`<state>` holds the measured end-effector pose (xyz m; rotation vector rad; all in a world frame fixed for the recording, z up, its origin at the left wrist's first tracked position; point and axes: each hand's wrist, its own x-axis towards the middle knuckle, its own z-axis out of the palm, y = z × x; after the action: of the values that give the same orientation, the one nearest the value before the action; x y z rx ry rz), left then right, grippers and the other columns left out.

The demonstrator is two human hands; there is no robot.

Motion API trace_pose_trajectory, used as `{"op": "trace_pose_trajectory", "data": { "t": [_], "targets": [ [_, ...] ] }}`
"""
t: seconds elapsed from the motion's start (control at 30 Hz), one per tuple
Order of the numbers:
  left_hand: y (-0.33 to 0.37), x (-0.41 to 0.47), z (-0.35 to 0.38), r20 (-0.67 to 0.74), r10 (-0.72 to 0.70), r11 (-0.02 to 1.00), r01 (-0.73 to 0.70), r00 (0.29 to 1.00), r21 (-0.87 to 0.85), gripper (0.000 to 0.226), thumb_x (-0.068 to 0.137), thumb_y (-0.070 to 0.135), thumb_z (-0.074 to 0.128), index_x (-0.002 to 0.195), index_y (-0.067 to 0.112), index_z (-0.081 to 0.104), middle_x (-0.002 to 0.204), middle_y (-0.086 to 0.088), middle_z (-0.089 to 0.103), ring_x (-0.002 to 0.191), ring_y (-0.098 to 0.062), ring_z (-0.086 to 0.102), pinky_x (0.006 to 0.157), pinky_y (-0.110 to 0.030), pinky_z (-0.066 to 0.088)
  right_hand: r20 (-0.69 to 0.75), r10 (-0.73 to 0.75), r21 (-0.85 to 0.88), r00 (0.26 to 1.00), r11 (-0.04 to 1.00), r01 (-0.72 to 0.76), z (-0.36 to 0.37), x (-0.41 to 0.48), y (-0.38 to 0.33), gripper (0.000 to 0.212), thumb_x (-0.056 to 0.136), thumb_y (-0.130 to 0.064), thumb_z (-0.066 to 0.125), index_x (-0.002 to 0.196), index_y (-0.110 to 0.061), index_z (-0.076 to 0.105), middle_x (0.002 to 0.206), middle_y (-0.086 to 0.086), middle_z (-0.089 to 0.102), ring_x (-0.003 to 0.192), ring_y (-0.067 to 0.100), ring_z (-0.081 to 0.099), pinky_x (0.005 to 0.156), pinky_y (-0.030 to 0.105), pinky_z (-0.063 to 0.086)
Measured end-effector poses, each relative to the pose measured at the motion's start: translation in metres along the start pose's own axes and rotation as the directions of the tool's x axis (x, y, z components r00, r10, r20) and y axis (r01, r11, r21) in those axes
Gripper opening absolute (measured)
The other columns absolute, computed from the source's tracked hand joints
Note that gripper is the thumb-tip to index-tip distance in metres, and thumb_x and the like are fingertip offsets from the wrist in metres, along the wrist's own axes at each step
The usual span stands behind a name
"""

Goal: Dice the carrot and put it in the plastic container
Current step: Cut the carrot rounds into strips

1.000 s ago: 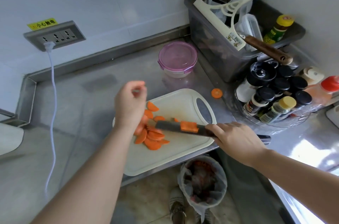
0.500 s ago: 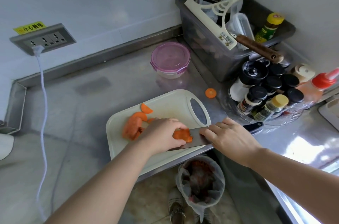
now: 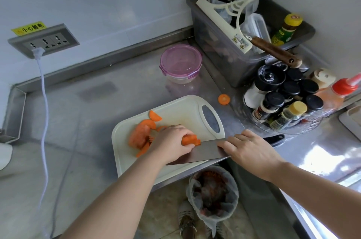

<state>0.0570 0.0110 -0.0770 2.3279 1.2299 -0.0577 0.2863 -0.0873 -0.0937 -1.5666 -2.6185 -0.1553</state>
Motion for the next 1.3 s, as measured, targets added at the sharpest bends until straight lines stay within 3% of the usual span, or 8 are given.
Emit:
{"op": "trace_pose_trajectory", "data": {
  "t": [0.3,0.47,0.6,0.67,0.8,0.93,1.07,1.3],
  "targets": [
    [-0.003,0.005,0.006,0.009,0.052,0.995,-0.052,0.999,0.091,0.029,0.089,0.030,0.059,0.117,0.028,0.063,0.121,0.011,0.056,0.110,-0.013,0.054,0.092,-0.029,0.041,0.069,0.100,0.057,0.993,0.993,-0.104,-0.012,-0.028,0.006,0.053,0.052,-0.007,0.083,0.099,-0.017,0.061,0.073,-0.004,0.065,0.062,0.019,0.063,0.058,0.029,0.051],
    [-0.012,0.008,-0.002,-0.134,-0.089,0.986,0.067,0.987,-0.155,0.025,0.088,0.018,0.064,0.112,0.018,0.068,0.116,0.004,0.058,0.093,-0.014,0.060,0.087,-0.028,0.045,0.081,0.191,0.134,0.978,0.971,-0.200,-0.023,-0.034,0.002,0.046,0.054,-0.009,0.085,0.095,-0.019,0.067,0.078,-0.007,0.069,0.066,0.016,0.067,0.060,0.026,0.052],
    [-0.020,0.002,-0.010,-0.264,-0.179,0.979,0.144,0.948,-0.144,0.023,0.088,0.017,0.064,0.110,0.018,0.068,0.118,0.001,0.058,0.102,-0.019,0.060,0.086,-0.027,0.043,0.169,0.387,0.217,0.907,0.883,-0.417,-0.033,-0.032,-0.010,0.029,0.084,-0.017,0.067,0.111,-0.024,0.059,0.098,-0.008,0.070,0.078,0.020,0.064,0.064,0.026,0.044],
    [-0.014,-0.004,-0.007,-0.220,-0.096,0.995,0.095,0.971,-0.016,0.026,0.084,0.031,0.068,0.109,0.023,0.068,0.119,0.005,0.054,0.107,-0.017,0.055,0.088,-0.028,0.042,0.235,0.476,0.341,0.848,0.776,-0.530,-0.032,-0.027,-0.018,0.024,0.098,-0.025,0.047,0.122,-0.026,0.052,0.109,-0.005,0.066,0.084,0.023,0.062,0.067,0.030,0.044],
    [0.002,-0.003,0.007,-0.104,0.064,0.948,-0.027,0.993,0.318,0.042,0.080,0.052,0.062,0.117,0.032,0.062,0.132,0.007,0.041,0.120,-0.019,0.038,0.096,-0.035,0.034,0.309,0.551,0.466,0.776,0.623,-0.628,-0.028,-0.009,-0.028,0.026,0.100,-0.026,0.043,0.125,-0.023,0.050,0.096,0.003,0.066,0.082,0.021,0.061,0.068,0.034,0.049],
    [0.005,0.004,0.013,-0.123,0.010,0.958,0.025,0.992,0.284,0.031,0.085,0.047,0.057,0.112,0.033,0.062,0.132,0.009,0.038,0.119,-0.019,0.035,0.097,-0.034,0.032,0.338,0.582,0.507,0.740,0.550,-0.664,-0.024,0.004,-0.031,0.026,0.099,-0.024,0.043,0.123,-0.020,0.052,0.078,0.001,0.066,0.071,0.019,0.060,0.065,0.037,0.049],
    [-0.005,0.005,0.003,-0.179,-0.053,0.993,0.070,0.982,0.092,0.027,0.085,0.035,0.060,0.112,0.033,0.061,0.128,0.012,0.045,0.116,-0.018,0.043,0.097,-0.032,0.036,0.348,0.601,0.497,0.719,0.533,-0.685,-0.021,0.009,-0.031,0.025,0.099,-0.023,0.043,0.122,-0.019,0.052,0.071,-0.007,0.057,0.067,0.016,0.055,0.058,0.031,0.042],
    [-0.025,0.020,-0.016,0.055,0.040,0.945,-0.056,0.998,0.323,0.032,0.091,0.029,0.057,0.122,0.033,0.054,0.128,0.009,0.046,0.122,-0.016,0.040,0.096,-0.031,0.030,0.382,0.613,0.497,0.691,0.494,-0.713,-0.021,0.017,-0.028,0.024,0.099,-0.023,0.044,0.120,-0.018,0.052,0.064,-0.012,0.054,0.059,0.007,0.053,0.051,0.021,0.034]
  ]
}}
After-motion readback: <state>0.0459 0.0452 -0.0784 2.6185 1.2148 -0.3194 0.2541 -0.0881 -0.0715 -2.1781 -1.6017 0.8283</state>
